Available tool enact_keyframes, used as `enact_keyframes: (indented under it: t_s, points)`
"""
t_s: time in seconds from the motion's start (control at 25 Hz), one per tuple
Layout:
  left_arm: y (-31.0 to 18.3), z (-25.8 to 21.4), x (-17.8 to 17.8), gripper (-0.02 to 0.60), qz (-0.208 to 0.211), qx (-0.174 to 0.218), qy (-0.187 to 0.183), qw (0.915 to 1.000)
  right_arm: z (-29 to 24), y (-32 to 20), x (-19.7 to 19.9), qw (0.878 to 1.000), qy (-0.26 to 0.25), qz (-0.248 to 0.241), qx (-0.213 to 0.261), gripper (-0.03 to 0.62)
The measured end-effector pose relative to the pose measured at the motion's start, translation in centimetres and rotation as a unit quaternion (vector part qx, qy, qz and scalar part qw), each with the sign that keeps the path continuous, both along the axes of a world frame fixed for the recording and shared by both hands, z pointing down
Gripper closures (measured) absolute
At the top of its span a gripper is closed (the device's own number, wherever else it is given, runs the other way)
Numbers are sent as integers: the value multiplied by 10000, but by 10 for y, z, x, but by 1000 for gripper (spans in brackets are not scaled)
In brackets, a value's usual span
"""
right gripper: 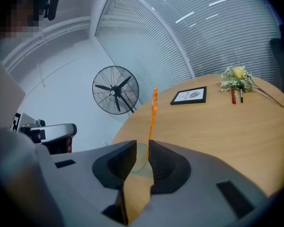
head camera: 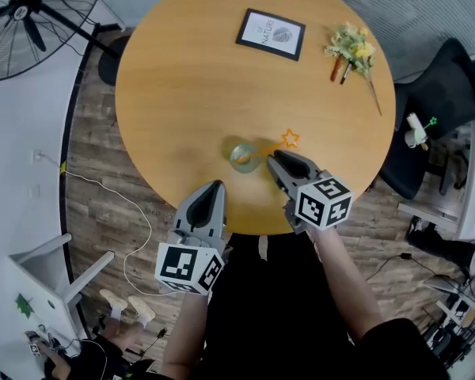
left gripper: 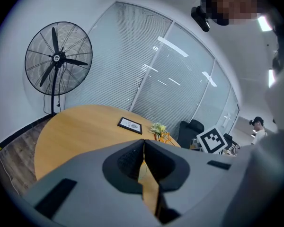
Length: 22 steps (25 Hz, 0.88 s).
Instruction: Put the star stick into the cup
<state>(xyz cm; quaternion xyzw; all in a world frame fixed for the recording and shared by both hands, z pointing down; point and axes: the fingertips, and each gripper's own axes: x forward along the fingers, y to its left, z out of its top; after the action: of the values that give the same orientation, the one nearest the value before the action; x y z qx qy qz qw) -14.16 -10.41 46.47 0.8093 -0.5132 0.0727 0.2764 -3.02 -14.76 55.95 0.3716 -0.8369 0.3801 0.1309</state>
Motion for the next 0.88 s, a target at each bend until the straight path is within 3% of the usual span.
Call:
enact_keyframes:
  t_s: [0.52, 0.88]
  points:
    - [27, -12, -17, 581, 50, 206, -56, 9998, -32, 22, -2, 9994, -27, 124, 313, 525]
    - [39, -27, -5, 581, 155, 378, -129, 9991, -59, 38, 7, 9982, -37, 143, 583, 539]
